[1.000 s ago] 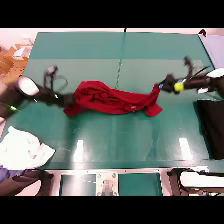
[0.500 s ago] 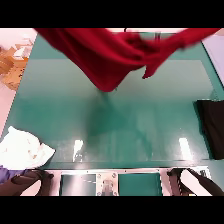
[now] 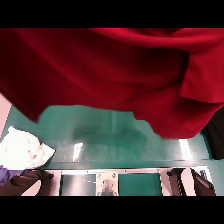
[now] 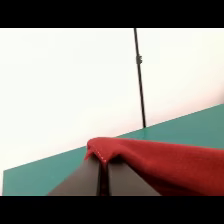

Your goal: Fold the shirts.

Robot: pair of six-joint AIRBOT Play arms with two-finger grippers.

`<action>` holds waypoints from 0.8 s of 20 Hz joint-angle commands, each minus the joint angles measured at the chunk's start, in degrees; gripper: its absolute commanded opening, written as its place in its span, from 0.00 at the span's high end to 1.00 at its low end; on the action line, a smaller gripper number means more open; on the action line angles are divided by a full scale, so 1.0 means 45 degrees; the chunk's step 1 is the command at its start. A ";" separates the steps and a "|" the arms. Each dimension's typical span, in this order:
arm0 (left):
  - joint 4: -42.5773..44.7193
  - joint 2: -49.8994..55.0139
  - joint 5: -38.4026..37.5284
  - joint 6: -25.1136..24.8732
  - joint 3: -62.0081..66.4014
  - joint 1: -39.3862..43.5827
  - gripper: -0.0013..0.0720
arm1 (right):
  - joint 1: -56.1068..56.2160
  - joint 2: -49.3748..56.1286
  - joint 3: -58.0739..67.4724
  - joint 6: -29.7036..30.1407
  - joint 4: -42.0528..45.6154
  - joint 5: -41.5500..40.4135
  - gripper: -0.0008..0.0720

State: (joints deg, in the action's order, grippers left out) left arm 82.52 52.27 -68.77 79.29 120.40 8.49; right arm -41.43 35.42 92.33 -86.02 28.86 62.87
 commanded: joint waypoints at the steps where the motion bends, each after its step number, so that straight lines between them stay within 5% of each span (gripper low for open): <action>1: 0.0670 -0.0044 -0.0019 -0.0053 -0.1156 -0.0005 0.95 | -0.0423 -0.0044 -0.0413 -0.0053 0.0554 -0.0325 0.97; 5: 0.0568 0.1171 0.0321 -0.0053 -0.4289 -0.0005 0.95 | -0.0073 0.1443 -0.2628 0.1501 0.0364 -0.0578 0.97; 10: -0.0505 0.5484 0.3492 -0.0044 -0.6824 -0.0005 0.95 | 0.2924 0.5629 -0.5508 0.4410 0.0364 -0.3643 0.97; 16: -0.3944 0.9695 0.7281 -0.0078 -0.6756 -0.0005 0.95 | 0.4843 1.2250 -0.3827 0.4935 0.0350 -0.5071 0.96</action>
State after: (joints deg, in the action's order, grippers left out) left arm 72.75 88.29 -44.47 79.02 90.74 8.49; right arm -23.24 78.32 72.14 -65.82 30.52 43.18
